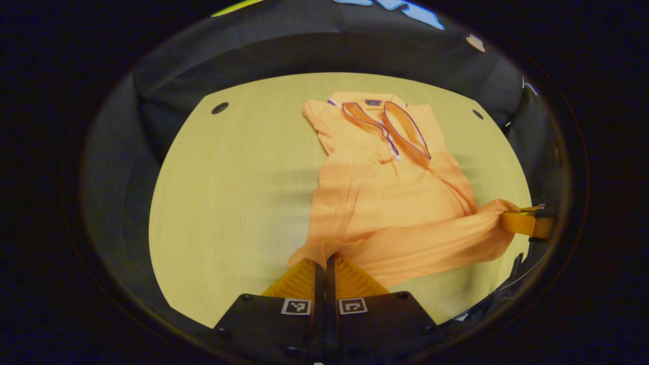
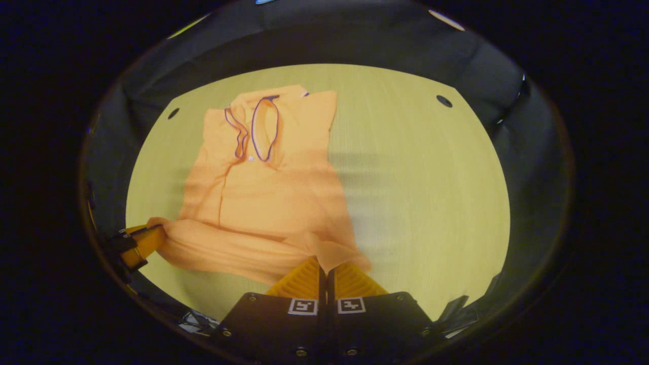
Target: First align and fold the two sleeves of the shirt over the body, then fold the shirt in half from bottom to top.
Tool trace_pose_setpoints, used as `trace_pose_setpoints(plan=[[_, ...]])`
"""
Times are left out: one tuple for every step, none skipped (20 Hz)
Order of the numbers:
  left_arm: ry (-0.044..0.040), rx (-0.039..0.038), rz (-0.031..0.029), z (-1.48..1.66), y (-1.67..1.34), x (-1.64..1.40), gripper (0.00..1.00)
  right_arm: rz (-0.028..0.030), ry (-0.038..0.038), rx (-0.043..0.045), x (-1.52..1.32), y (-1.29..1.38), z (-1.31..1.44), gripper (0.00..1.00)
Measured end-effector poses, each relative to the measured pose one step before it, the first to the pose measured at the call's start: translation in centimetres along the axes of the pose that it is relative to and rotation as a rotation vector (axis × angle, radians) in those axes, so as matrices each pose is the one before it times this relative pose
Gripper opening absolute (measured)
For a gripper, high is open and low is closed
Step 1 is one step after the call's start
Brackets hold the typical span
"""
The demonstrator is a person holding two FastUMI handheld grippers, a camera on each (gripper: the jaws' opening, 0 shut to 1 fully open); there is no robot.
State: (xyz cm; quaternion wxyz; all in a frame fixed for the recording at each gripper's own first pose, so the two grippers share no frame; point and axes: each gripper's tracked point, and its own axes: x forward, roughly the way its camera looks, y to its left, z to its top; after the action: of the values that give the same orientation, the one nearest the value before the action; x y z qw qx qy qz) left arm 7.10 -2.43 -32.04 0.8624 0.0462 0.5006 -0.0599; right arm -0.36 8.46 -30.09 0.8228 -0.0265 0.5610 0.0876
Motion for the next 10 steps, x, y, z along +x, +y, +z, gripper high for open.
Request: trace_pose_setpoints(plan=[[-0.01842,0.00198,0.00205,1.819,0.315,0.156,0.06,0.00176,-0.02096,0.00523,0.190,0.022,1.770,0.00],[-0.01723,-0.00172,0.00064,1.762,0.175,0.158,0.06,0.00163,-0.02019,0.00547,0.188,0.011,1.762,0.00],[-0.01718,-0.00130,0.00017,1.624,0.271,0.110,0.06,0.00185,-0.02110,0.00763,0.209,-0.003,1.797,0.00],[-0.01584,-0.00196,0.00078,1.638,0.178,0.461,0.06,0.00202,-0.01748,0.00671,0.170,-0.109,1.602,0.00],[-0.01599,-0.00244,-0.00140,1.504,-0.079,0.707,0.05,0.00294,-0.01861,0.00863,0.221,0.062,1.613,0.00],[-0.01340,-0.00274,0.00119,1.597,0.114,0.475,0.05,0.00168,-0.01756,0.00716,0.375,0.025,1.583,0.00],[-0.01377,-0.00176,0.00202,1.507,0.200,0.603,0.06,0.00367,-0.01707,0.00796,0.403,0.018,1.351,0.00],[-0.01645,-0.00262,0.00384,1.453,0.152,0.589,0.06,0.00497,-0.02295,0.00959,0.402,0.044,1.244,0.00],[-0.01991,-0.00253,0.00451,1.348,0.117,0.735,0.06,0.00216,-0.02447,0.00777,0.704,0.069,1.538,0.00],[-0.02226,-0.00387,0.00378,1.511,0.060,0.809,0.05,0.00066,-0.02658,0.00843,0.694,0.061,1.397,0.00]])
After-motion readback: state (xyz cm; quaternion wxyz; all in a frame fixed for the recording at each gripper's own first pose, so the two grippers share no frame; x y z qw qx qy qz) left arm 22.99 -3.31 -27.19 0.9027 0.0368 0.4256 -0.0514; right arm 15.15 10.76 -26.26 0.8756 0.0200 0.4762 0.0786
